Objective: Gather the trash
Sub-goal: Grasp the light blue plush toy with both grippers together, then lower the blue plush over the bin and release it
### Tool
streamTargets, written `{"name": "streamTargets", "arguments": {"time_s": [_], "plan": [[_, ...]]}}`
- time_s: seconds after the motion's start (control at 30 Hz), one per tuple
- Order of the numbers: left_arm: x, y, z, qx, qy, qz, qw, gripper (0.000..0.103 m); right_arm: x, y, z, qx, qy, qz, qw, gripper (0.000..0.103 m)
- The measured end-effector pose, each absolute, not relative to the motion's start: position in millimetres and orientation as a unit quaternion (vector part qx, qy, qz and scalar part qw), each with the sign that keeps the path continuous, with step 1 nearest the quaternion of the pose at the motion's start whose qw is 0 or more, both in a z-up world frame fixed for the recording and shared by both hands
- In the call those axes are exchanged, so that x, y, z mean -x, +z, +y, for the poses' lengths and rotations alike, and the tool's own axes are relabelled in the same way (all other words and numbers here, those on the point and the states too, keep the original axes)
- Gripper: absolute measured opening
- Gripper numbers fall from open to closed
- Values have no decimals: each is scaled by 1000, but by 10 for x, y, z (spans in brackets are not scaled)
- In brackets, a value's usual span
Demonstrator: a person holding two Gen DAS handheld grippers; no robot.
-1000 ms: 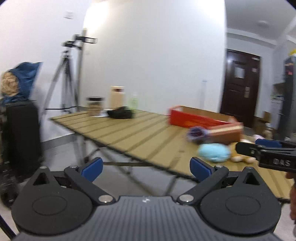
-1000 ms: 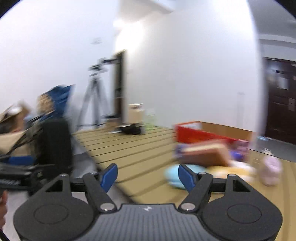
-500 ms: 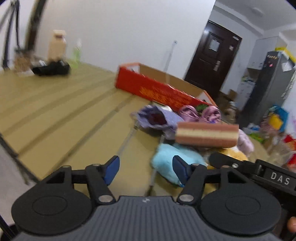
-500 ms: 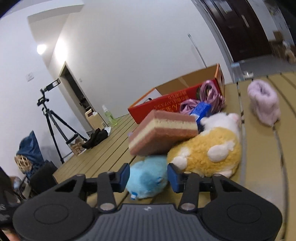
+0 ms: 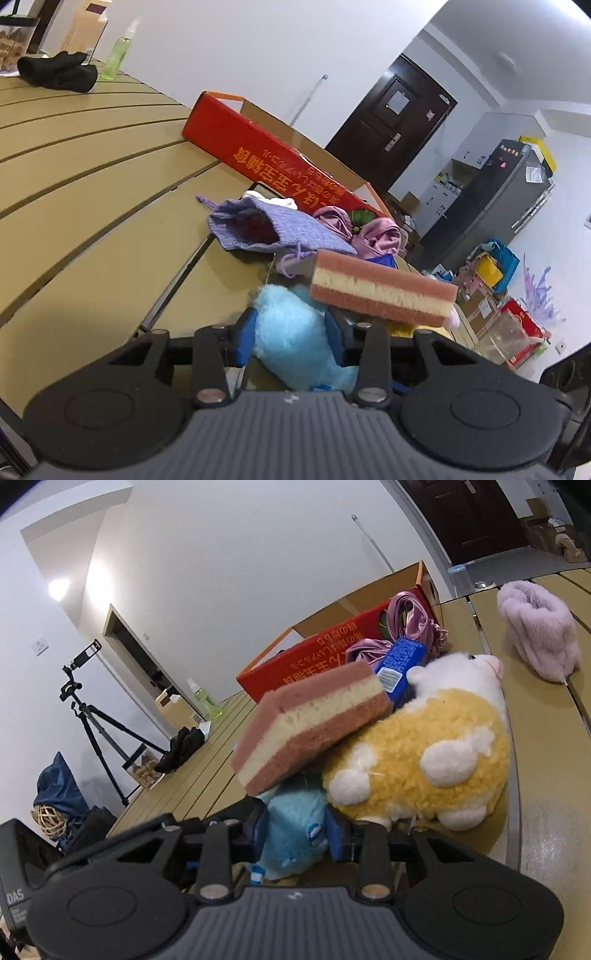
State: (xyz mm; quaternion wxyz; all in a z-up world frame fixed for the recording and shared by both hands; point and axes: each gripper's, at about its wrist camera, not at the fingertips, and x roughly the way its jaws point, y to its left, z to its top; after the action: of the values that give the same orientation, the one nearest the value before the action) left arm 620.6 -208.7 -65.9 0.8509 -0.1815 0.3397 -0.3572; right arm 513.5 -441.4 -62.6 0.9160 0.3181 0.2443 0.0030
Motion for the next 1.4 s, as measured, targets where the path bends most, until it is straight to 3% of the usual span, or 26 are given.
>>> {"name": "streamTargets", "arguments": {"time_s": [0.33, 0.6, 0.87, 1.07, 1.2, 1.23, 1.3, 1.4], "plan": [[-6025, -601, -1767, 195, -334, 355, 851, 38, -5035, -550, -4254, -304, 48, 258, 916, 27], [-5504, -315, -706, 205, -261, 319, 888, 38, -4982, -392, -3352, -278, 163, 268, 908, 27], [-5235, -664, 332, 212, -201, 337, 895, 38, -5140, -666, -2347, -235, 232, 342, 880, 27], [-5360, -1225, 552, 191, -182, 411, 873, 39, -5308, -1200, -1988, -216, 223, 430, 848, 26], [-5503, -1541, 419, 122, -151, 467, 863, 43, -5396, -1625, -1798, -167, 199, 471, 843, 28], [-5538, -1620, 374, 94, -134, 482, 861, 53, -5402, -1766, -1778, -150, 190, 482, 842, 29], [-5596, -1819, 287, 27, -113, 514, 850, 53, -5454, -2037, -1746, -123, 163, 515, 833, 35], [-5673, -2065, 268, -11, -93, 567, 818, 53, -5439, -2231, -1733, -106, 157, 551, 812, 35]]}}
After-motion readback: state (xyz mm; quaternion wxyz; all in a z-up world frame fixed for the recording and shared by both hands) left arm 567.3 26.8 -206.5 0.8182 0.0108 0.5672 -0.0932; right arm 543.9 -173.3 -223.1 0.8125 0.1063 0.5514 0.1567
